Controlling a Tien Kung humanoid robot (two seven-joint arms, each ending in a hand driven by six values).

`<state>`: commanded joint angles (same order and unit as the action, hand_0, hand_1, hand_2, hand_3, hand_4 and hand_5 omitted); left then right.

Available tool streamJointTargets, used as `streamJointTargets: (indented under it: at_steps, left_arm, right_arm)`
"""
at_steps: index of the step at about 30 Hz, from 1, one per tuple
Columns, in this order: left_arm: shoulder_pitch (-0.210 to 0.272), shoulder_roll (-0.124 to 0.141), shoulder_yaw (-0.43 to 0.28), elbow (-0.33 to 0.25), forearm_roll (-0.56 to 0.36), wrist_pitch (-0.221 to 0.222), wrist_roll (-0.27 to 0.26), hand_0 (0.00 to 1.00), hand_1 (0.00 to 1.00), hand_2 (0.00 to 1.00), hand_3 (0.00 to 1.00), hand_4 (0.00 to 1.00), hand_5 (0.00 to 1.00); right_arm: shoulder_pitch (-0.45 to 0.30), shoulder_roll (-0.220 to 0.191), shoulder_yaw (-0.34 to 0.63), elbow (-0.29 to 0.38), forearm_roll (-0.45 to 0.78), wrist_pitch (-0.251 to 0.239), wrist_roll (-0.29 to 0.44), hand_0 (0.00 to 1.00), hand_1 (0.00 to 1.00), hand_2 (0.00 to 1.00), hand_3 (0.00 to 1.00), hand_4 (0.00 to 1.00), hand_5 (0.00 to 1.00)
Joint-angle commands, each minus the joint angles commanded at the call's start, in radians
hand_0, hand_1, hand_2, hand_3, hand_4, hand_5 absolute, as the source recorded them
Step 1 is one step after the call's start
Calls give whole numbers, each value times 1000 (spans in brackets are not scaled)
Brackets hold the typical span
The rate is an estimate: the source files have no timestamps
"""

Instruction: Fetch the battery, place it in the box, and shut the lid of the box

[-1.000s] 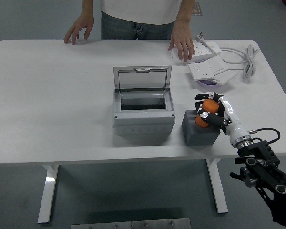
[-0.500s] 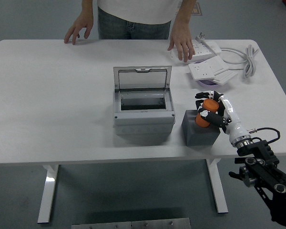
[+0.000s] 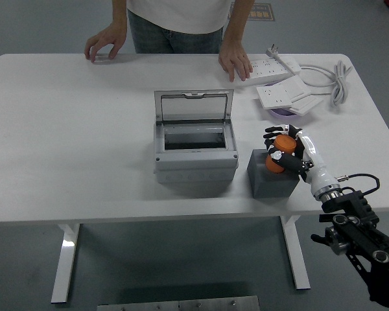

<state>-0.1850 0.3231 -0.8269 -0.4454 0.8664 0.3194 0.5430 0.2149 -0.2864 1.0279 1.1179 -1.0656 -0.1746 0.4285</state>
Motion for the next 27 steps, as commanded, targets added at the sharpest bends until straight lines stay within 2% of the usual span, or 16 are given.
streamJointTargets:
  at_steps: [5, 6, 11, 12, 17, 18, 23, 24, 27]
  left_arm:
    - [1, 0, 0, 0, 1, 1, 0, 641, 685, 563, 587, 539, 2]
    - [1, 1, 0, 0, 1, 1, 0, 641, 685, 566, 587, 540, 2]
    - [-1, 2, -1, -1, -1, 3, 1, 641, 685, 566, 587, 540, 2]
    - [-1, 3, -1, -1, 0, 4, 1, 644, 685, 574, 586, 536, 2]
    - [-3, 4, -1, -1, 0, 6, 1, 644, 685, 574, 586, 536, 2]
    - [-3, 4, -1, -1, 0, 7, 0, 644, 686, 575, 587, 536, 2]
    - [-4, 5, -2, -1, 4, 10, -1, 644, 686, 575, 587, 536, 2]
    - [-4, 5, -2, -1, 5, 11, -1, 644, 686, 575, 587, 536, 2]
    - [-5, 5, -3, -1, 8, 13, -1, 644, 686, 575, 587, 536, 2]
  right_arm:
    - [0, 0, -1, 0, 1, -3, 1, 326, 456, 528, 560, 547, 2]
    - [0, 0, -2, 0, 3, -3, 1, 277, 398, 528, 562, 534, 2]
    - [0, 1, -4, -1, 11, -6, 0, 277, 398, 528, 562, 534, 2]
    - [0, 1, -4, -1, 12, -7, -1, 222, 298, 528, 560, 489, 2]
    - [0, 1, -5, 0, 14, -14, -3, 222, 298, 528, 560, 489, 2]
    - [0, 2, -5, 0, 13, -15, -4, 206, 277, 425, 525, 455, 2]
    - [-1, 3, -4, -1, 14, -21, -4, 206, 277, 425, 525, 455, 2]
    - [-1, 3, -3, -1, 14, -22, -4, 213, 269, 353, 447, 422, 2]
    - [-1, 4, -2, -3, 16, -22, -4, 213, 269, 353, 447, 422, 2]
